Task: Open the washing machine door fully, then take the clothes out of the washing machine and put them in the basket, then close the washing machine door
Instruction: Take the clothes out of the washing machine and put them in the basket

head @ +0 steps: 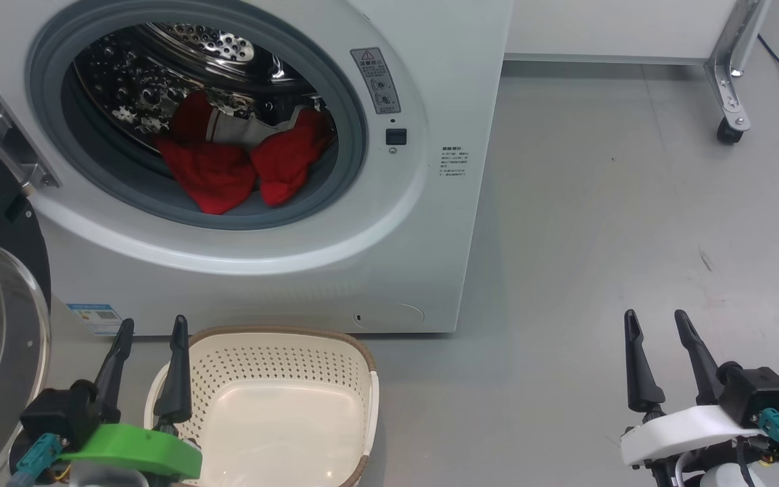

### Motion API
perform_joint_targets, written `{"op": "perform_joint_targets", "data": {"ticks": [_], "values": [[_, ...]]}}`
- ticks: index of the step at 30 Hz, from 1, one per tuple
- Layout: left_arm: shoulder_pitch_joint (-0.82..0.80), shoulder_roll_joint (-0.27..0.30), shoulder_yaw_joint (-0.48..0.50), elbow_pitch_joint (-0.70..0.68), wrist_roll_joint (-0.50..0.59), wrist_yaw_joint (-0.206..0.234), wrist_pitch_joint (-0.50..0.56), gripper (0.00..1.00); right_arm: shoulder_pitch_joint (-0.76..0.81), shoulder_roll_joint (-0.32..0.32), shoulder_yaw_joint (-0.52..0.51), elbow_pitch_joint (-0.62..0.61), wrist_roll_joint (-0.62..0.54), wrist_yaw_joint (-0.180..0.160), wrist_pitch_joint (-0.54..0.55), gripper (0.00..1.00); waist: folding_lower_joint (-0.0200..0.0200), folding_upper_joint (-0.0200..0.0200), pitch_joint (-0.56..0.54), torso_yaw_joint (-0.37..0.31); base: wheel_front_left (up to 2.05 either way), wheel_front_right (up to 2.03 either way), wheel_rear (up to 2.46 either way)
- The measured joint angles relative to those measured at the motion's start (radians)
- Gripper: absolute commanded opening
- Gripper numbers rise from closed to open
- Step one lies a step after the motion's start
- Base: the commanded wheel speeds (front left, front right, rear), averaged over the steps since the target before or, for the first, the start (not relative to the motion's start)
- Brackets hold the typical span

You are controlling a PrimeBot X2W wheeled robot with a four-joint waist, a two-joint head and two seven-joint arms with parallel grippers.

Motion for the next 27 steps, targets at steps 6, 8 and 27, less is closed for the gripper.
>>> {"op": "perform_joint_targets", "data": {"ticks": [6,8,27], "values": [[0.0,-0.001,0.0,0.0,0.001,0.0,0.0,1.0,0.0,0.0,0.0,0.001,0.0,0.0,0.0,1.0,0.0,0.0,0.0,0.0,0.0,0.0,0.0],[0.0,-0.001,0.0,0.0,0.001,0.0,0.0,1.0,0.0,0.0,0.0,0.001,0.0,0.0,0.0,1.0,0.0,0.0,0.001,0.0,0.0,0.0,0.0],[0.0,-0.003,0.001,-0.001,0.001,0.0,0.0,1.0,0.0,-0.001,0.0,0.0,0.0,0.0,0.0,1.0,0.0,0.0,0.015,0.002,0.0,0.0,0.0]]}}
